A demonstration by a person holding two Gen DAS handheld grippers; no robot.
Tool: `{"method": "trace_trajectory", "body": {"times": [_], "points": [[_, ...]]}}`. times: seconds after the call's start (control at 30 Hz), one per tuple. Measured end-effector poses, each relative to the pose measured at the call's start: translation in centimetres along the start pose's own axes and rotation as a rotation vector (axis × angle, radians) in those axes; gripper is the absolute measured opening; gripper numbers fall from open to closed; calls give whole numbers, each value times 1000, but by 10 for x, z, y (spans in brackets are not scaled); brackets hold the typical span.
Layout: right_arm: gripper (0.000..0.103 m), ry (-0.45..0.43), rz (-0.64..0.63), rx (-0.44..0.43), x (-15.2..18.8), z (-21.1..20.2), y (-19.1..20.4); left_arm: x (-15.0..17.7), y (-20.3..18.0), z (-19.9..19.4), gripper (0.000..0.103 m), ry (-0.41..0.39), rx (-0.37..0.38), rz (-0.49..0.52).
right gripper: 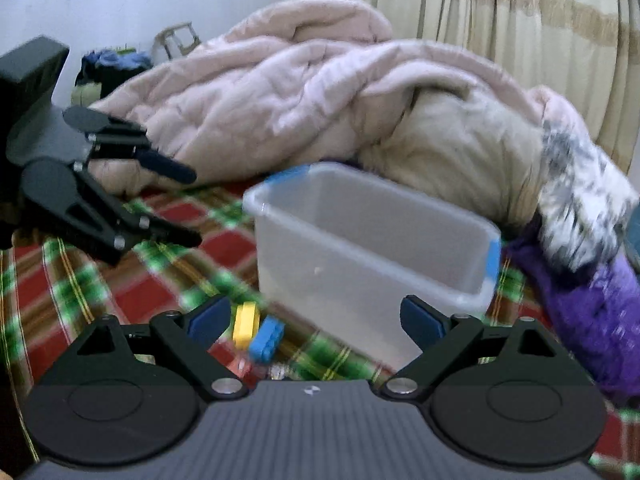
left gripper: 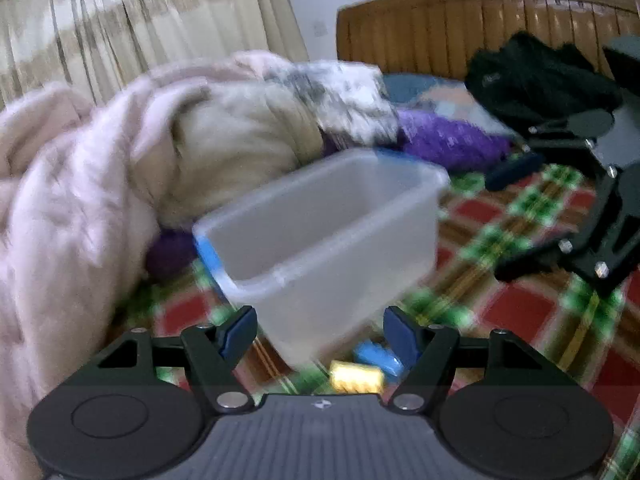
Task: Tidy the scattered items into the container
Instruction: 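Lower both grippers back toward the remaining toys beside the bin, then grasp the yellow block with the left gripper while the right grasps the black-yellow car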
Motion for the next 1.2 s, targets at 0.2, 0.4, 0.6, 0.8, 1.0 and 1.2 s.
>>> {"method": "trace_trajectory", "body": {"times": [0.2, 0.4, 0.6, 0.8, 1.0, 1.2], "points": [[81, 60, 20, -46, 28, 31, 9, 33, -5, 37, 73, 40, 1, -14], [72, 105, 57, -85, 50, 56, 8, 42, 4, 68, 73, 67, 32, -17], [68, 146, 73, -124, 69, 76, 7, 51, 7, 90, 67, 115, 82, 17], [66, 155, 42, -149, 72, 88, 9, 58, 3, 102, 56, 142, 106, 79], [45, 159, 6, -163, 68, 99, 13, 54, 2, 113, 55, 137, 104, 75], [35, 150, -8, -158, 65, 98, 17, 52, 3, 109, 44, 134, 111, 72]]}}
Point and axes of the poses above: each gripper's, at about its wrist camera, not at the fingertips, and z roughly the way its jaws point, y to its left, x to its underside, the point moved 2 cm from there along z, roughly the way its jaws point, and after that the axes turned 15 degrees about -z, right-handed, at the moved point
